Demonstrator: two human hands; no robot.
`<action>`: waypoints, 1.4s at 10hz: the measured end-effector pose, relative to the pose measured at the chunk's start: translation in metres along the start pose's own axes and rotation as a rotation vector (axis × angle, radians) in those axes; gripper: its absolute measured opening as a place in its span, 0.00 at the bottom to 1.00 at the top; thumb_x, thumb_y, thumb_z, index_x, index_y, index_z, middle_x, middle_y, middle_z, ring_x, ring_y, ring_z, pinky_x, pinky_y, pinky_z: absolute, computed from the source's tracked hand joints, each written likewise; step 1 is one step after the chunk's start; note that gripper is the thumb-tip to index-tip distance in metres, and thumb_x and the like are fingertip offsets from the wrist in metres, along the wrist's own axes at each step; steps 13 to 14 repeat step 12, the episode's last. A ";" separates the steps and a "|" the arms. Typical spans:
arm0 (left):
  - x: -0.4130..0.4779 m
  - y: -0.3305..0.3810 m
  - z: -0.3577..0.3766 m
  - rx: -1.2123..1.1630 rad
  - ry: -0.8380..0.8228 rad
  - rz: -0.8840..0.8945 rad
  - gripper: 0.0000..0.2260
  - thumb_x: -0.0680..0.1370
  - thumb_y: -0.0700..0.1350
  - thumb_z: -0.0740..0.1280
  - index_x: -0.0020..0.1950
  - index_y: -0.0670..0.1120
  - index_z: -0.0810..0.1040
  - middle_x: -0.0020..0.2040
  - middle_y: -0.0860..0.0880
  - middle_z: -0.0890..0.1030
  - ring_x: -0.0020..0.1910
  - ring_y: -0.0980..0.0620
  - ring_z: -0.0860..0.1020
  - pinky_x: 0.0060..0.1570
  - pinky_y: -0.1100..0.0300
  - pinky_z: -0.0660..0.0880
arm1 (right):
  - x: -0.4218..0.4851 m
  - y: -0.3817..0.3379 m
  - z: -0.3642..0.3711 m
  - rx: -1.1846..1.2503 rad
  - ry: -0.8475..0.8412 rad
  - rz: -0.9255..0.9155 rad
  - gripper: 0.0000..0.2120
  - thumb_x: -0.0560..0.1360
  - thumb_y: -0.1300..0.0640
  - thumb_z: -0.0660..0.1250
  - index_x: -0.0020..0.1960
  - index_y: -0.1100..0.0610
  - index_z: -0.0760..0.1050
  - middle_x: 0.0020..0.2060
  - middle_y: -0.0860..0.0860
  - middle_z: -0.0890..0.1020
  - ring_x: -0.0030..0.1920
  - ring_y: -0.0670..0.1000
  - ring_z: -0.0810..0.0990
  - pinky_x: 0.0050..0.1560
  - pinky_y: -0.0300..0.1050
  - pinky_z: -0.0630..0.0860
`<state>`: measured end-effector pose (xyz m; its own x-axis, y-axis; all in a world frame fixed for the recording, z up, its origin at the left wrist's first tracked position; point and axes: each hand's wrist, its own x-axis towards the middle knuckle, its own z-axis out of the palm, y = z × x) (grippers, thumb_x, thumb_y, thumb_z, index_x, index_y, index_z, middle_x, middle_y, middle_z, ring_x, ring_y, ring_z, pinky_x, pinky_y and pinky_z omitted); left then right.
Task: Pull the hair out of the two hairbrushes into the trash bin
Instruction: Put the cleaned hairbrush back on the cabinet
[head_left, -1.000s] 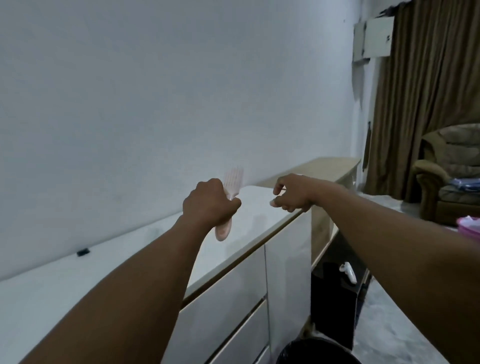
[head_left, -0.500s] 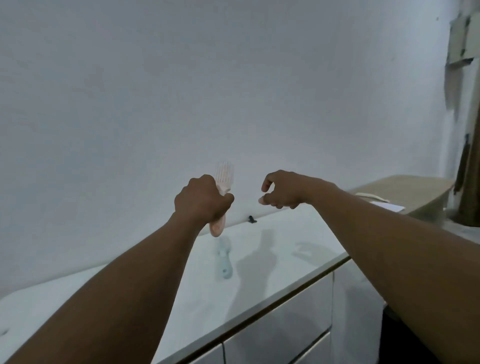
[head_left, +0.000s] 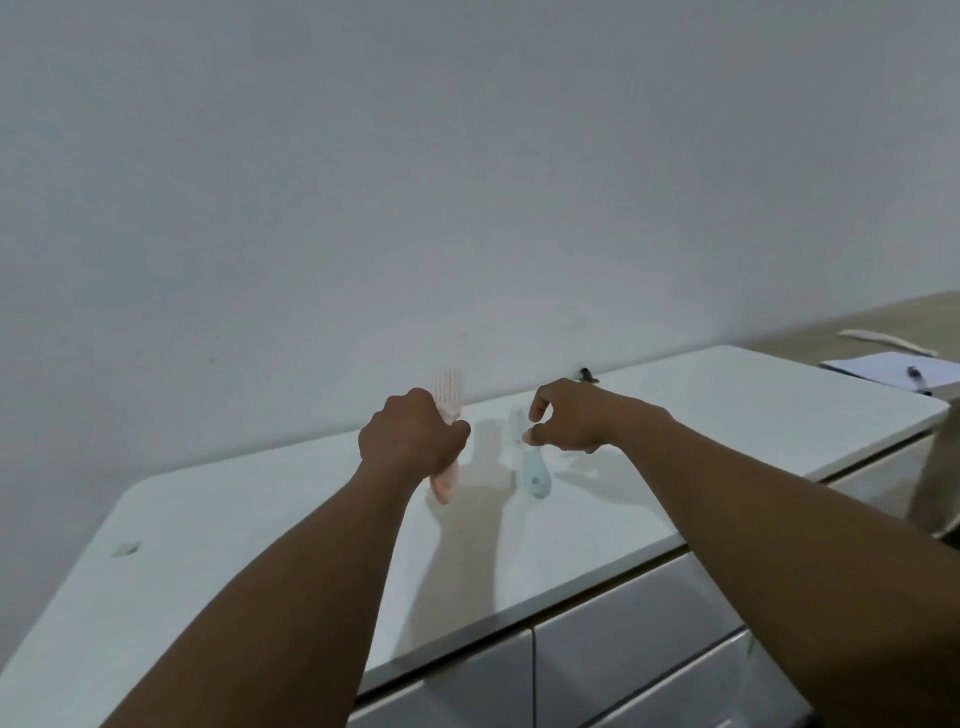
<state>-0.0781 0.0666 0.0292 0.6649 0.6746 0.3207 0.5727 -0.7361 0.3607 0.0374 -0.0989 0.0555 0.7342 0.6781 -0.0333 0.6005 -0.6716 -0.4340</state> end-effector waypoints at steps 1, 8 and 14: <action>-0.001 -0.011 0.024 0.007 -0.044 -0.029 0.15 0.70 0.57 0.66 0.49 0.48 0.74 0.42 0.51 0.76 0.41 0.45 0.76 0.39 0.57 0.69 | 0.010 0.011 0.022 -0.025 -0.015 0.028 0.20 0.76 0.47 0.70 0.63 0.55 0.73 0.57 0.53 0.76 0.49 0.54 0.78 0.50 0.52 0.82; 0.014 -0.045 0.056 0.071 -0.090 -0.162 0.10 0.73 0.52 0.66 0.47 0.48 0.71 0.40 0.51 0.72 0.45 0.44 0.76 0.42 0.57 0.68 | 0.054 -0.013 0.085 0.075 0.106 -0.008 0.19 0.69 0.51 0.71 0.58 0.56 0.77 0.54 0.53 0.81 0.52 0.55 0.81 0.48 0.46 0.77; 0.019 -0.054 0.045 0.085 -0.138 -0.205 0.19 0.72 0.59 0.65 0.55 0.47 0.75 0.52 0.47 0.80 0.52 0.43 0.80 0.45 0.55 0.72 | 0.043 -0.029 0.074 -0.016 -0.009 -0.086 0.24 0.75 0.43 0.70 0.64 0.57 0.72 0.54 0.54 0.80 0.44 0.57 0.82 0.49 0.50 0.80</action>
